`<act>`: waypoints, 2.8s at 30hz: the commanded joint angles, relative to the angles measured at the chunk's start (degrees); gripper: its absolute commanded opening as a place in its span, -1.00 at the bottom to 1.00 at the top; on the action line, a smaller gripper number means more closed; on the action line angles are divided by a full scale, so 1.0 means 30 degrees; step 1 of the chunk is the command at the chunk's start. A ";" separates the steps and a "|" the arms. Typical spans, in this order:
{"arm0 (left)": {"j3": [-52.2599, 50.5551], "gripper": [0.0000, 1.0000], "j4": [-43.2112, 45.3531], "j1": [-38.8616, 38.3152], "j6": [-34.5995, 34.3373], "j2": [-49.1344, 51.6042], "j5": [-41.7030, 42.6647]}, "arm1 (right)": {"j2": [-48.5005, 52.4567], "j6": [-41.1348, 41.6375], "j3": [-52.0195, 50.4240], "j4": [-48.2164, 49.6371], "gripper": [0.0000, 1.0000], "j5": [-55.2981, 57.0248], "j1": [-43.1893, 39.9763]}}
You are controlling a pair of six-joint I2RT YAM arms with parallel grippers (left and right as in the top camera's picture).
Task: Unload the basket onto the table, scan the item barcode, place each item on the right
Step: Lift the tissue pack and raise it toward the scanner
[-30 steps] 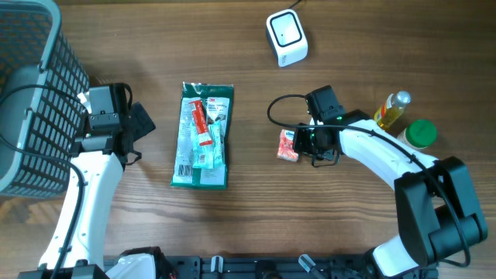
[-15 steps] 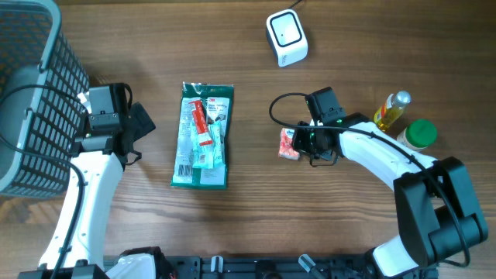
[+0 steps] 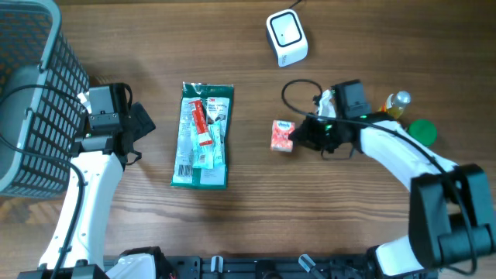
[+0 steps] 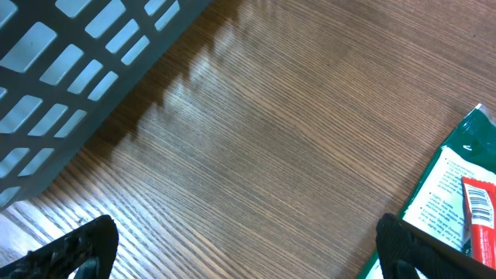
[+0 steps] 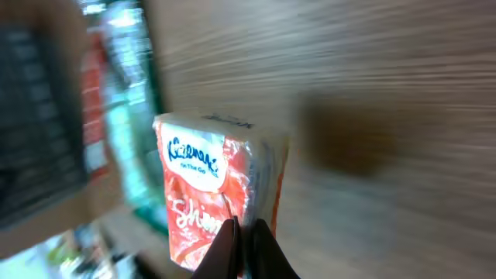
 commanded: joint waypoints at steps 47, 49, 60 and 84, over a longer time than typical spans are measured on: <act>-0.0080 1.00 0.0051 0.0087 0.0029 0.0102 -0.0044 | -1.1766 0.7439 -0.0080 1.2458 -0.91 -1.7442 -0.4809; -0.0080 1.00 0.0051 0.0087 0.0029 0.0102 -0.0044 | -1.1511 0.6484 -0.0350 1.2145 -0.91 -1.7150 -0.4809; -0.0080 1.00 0.0051 0.0087 0.0029 0.0102 -0.0044 | -0.8867 0.1246 -0.6601 0.6419 -0.91 -0.4685 -0.4736; -0.0080 1.00 0.0051 0.0087 0.0029 0.0102 -0.0044 | -0.2885 -0.3308 1.7048 -1.6240 -0.91 1.0841 0.2310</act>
